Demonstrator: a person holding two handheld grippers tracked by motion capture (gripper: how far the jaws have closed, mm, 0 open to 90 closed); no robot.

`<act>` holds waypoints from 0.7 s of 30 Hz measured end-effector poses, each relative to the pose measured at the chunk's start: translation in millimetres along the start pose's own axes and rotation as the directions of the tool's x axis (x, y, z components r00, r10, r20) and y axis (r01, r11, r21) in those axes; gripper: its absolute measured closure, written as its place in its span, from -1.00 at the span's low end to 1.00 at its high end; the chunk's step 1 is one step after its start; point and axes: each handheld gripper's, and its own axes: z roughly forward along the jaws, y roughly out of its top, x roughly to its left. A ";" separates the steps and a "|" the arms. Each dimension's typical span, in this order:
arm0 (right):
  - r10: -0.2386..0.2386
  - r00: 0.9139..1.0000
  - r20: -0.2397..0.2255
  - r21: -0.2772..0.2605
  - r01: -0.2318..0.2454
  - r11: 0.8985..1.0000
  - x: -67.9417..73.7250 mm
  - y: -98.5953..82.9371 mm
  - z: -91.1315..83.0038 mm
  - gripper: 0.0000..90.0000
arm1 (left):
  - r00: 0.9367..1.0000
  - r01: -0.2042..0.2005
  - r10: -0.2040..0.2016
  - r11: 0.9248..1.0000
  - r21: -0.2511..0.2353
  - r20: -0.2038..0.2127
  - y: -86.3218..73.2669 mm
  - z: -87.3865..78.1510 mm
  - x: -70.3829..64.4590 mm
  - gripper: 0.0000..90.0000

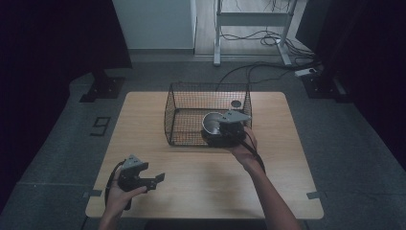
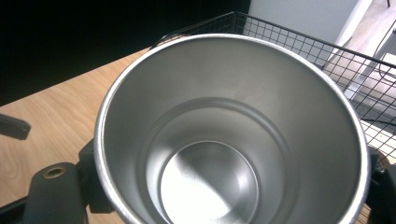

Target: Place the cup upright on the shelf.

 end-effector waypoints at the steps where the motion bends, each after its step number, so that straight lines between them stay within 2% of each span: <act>1: 0.004 1.000 0.001 0.004 -0.004 1.000 -1.4 1.0 2.1 -0.60 | 1.000 0.000 0.000 1.000 0.000 0.001 0.0 -0.1 0.1 -0.66; 10: 0.031 0.999 0.017 0.040 -0.031 0.999 -18.5 4.4 23.7 -0.60 | 1.000 0.006 -0.006 1.000 -0.009 -0.003 0.2 -3.4 2.1 -0.66; 21: 0.038 0.999 0.015 0.049 -0.038 0.998 -27.5 11.4 35.0 -0.60 | 1.000 0.005 -0.005 1.000 -0.008 -0.003 0.1 -3.3 2.8 -0.66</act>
